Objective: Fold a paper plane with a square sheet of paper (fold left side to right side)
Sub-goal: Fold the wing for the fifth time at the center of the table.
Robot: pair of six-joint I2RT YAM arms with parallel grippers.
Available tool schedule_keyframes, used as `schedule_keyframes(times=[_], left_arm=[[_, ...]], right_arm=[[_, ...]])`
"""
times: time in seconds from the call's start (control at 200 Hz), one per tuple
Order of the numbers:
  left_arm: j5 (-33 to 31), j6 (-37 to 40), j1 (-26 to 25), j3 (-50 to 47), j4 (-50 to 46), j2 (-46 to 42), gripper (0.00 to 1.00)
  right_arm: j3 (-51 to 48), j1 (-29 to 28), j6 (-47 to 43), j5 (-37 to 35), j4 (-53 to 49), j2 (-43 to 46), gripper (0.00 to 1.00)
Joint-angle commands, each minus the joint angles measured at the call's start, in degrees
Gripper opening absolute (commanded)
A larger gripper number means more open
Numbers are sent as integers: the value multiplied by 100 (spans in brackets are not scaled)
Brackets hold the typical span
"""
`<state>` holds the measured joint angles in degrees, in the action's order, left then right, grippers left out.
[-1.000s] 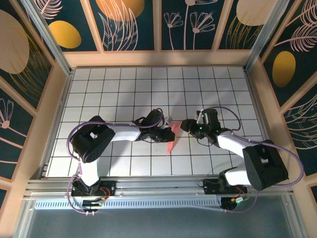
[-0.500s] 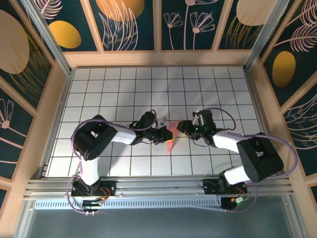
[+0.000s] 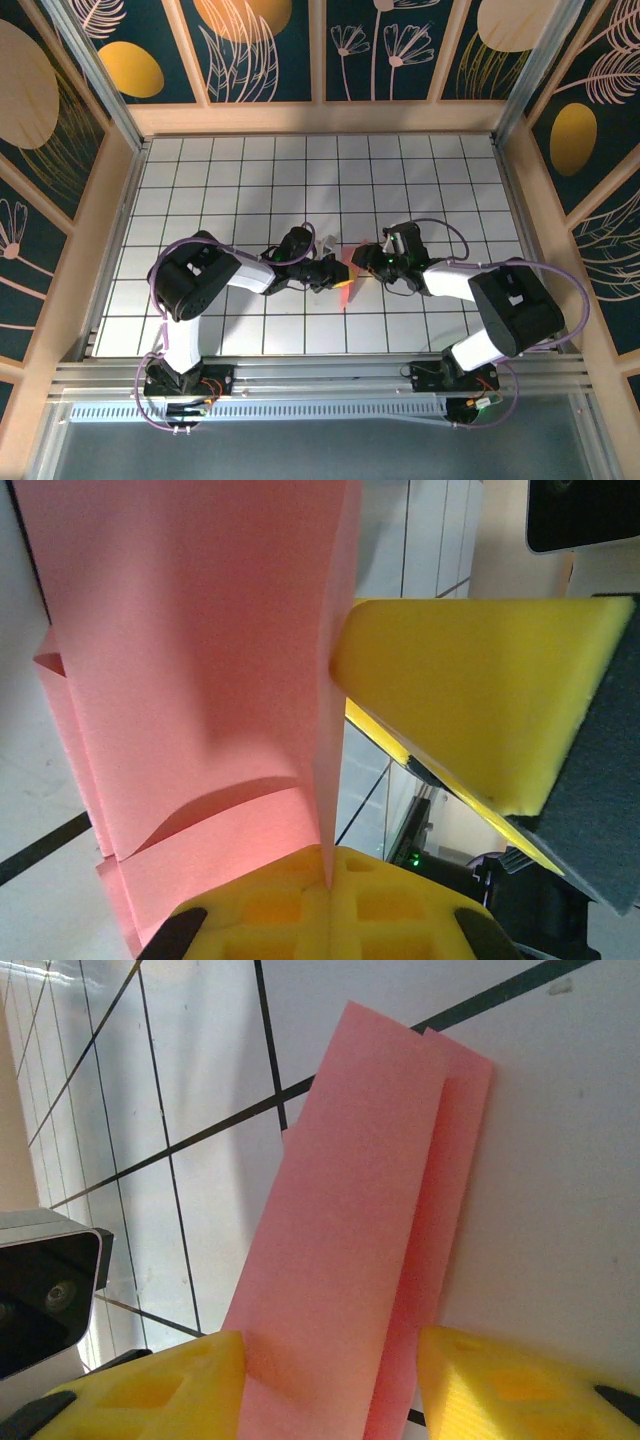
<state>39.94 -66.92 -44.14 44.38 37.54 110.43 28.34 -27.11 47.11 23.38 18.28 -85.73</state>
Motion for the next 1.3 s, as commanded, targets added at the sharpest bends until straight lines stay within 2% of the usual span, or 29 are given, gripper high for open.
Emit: schedule_keyframes(times=[0.0, 0.671, 0.816, 1.106, 1.296], left_arm=[[97, -71, 37, -61, 299, 97, 0], [54, -173, 37, -131, 395, 112, 0], [-4, -133, 37, -174, 356, 91, 10], [-127, 40, 46, -255, 132, -95, 23], [-318, 380, 232, -370, -380, -580, 30]], right_arm=[[147, -59, 73, -144, 184, -70, 49], [333, -198, 113, -149, 156, -509, 48], [433, -224, 66, -206, -103, -666, 46], [375, -242, 39, -272, -277, -788, 44], [349, -252, 43, -263, -255, -785, 44]])
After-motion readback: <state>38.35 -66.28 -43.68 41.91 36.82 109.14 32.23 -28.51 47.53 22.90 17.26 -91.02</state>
